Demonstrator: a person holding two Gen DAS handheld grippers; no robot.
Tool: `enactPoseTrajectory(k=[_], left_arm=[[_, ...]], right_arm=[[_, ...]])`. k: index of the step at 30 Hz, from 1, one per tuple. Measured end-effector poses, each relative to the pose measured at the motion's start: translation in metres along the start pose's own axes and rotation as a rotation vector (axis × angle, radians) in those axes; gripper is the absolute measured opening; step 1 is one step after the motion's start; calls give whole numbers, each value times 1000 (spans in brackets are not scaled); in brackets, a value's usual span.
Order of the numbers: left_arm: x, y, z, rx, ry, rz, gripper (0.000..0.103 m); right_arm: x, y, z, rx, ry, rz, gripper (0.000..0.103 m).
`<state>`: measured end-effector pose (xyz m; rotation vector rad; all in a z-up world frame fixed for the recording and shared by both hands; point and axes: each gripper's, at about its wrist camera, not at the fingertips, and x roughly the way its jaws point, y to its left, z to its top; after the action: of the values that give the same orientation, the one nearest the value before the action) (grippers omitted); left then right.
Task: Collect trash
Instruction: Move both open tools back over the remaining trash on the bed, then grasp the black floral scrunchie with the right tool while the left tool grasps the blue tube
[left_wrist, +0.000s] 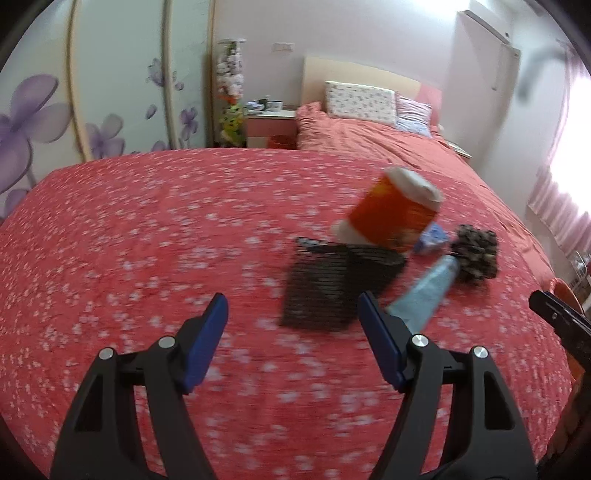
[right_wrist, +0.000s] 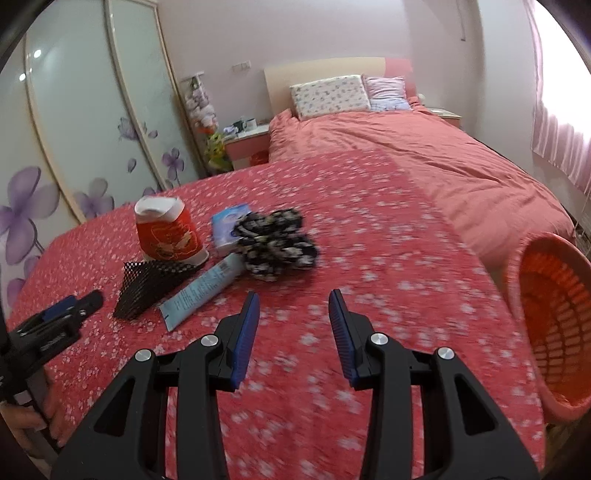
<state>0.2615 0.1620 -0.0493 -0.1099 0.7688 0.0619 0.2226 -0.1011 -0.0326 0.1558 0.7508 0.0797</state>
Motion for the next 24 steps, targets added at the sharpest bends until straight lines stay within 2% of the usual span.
enactPoseTrajectory(k=[5,8,11,17,18,20,22,24], left_arm=[[2,22,-2,-34,4,11,72],[5,31,-1,-45,8,12,72],[9,33,-2,-53,17,7,72],[16,29,-4,-49,28,-8,72],[17,27,-3,-47,30,-11,72],[17,23,-3,-43,32,-18,72],[20,17,-1,-35,34,-27,72],[20,7,0,-19,33,-40,72]], right_arm=[[22,9,14,36,17,-2,40],[31,16,25,31,-2,-19,40],[41,18,33,35,-5,-37,40],[66,20,36,28,50,-66,39],[70,20,34,24,62,-67,37],[74,19,31,13,82,-68,18],[71,17,28,11,79,-68,10],[63,14,27,17,66,-62,7]])
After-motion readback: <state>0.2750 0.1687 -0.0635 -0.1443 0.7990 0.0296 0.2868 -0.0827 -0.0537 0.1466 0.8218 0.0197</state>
